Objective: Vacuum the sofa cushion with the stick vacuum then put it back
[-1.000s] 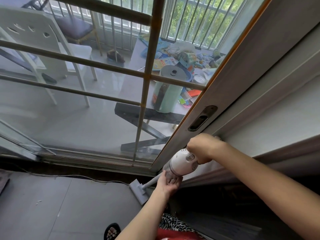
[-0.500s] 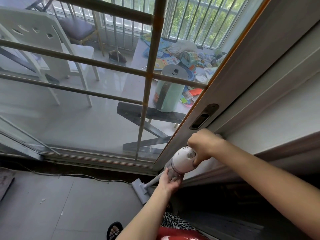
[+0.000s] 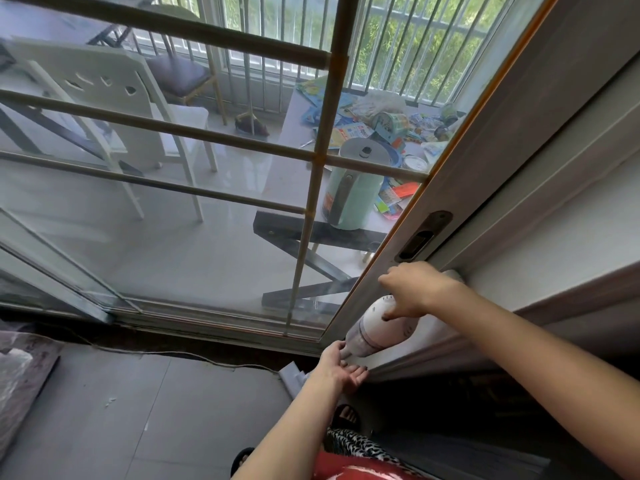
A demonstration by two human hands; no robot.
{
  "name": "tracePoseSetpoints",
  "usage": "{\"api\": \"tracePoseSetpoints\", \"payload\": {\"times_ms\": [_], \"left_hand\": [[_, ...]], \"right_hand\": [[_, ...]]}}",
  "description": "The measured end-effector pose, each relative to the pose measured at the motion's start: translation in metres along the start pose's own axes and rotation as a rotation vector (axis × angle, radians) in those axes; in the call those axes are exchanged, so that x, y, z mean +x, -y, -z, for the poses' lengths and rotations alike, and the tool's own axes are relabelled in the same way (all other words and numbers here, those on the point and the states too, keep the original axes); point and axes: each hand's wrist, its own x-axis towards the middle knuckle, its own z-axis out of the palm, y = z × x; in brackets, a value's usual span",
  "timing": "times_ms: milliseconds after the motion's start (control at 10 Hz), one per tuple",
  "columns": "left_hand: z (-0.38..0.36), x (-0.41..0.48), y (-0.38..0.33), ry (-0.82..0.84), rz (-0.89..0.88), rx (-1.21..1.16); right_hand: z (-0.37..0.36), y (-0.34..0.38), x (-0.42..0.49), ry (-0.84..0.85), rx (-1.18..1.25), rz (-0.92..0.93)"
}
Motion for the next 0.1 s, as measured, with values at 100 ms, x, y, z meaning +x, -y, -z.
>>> {"api": "tracePoseSetpoints", "payload": {"times_ms": [100], "left_hand": [[0.0043, -0.0065, -0.0036, -0.025, -0.037, 0.038]], "right_hand": [[0.0026, 0.0034, 0.0002, 0.048, 0.054, -0.013]]}}
